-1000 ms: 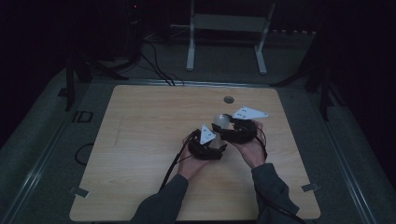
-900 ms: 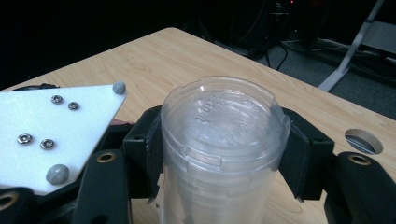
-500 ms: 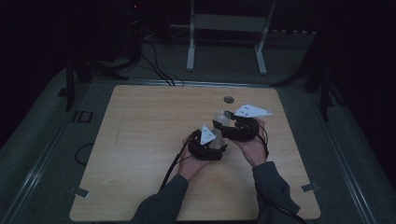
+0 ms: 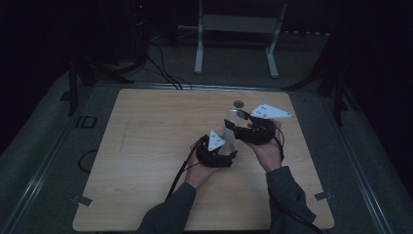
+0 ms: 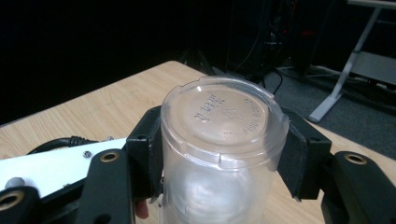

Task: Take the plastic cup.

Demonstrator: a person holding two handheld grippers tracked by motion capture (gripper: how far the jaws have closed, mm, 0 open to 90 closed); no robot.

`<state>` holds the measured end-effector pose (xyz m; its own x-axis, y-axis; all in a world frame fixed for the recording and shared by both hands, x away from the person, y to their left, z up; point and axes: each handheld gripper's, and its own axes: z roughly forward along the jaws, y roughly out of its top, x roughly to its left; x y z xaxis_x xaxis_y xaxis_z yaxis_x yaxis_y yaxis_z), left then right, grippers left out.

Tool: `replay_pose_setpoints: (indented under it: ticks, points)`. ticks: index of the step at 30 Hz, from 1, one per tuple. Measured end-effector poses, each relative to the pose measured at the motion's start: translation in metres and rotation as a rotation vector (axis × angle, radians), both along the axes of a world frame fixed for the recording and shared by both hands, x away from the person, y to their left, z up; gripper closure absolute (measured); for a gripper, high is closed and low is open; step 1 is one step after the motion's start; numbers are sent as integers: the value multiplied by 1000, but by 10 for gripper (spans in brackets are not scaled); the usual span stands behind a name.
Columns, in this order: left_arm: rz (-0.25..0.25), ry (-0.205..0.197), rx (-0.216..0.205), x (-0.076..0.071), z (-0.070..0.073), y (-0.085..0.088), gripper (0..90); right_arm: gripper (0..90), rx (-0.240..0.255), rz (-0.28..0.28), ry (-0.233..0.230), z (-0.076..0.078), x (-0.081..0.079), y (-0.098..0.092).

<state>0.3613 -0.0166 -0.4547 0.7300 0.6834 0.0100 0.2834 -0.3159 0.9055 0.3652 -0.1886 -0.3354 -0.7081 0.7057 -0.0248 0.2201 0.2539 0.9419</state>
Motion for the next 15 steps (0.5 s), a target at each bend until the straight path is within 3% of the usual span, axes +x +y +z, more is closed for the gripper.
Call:
replay_pose_setpoints:
  ticks: [15]
  points:
    - [7,-11,-21,-6,10,7,171,409,34,-1,-64,24,-8,-3]
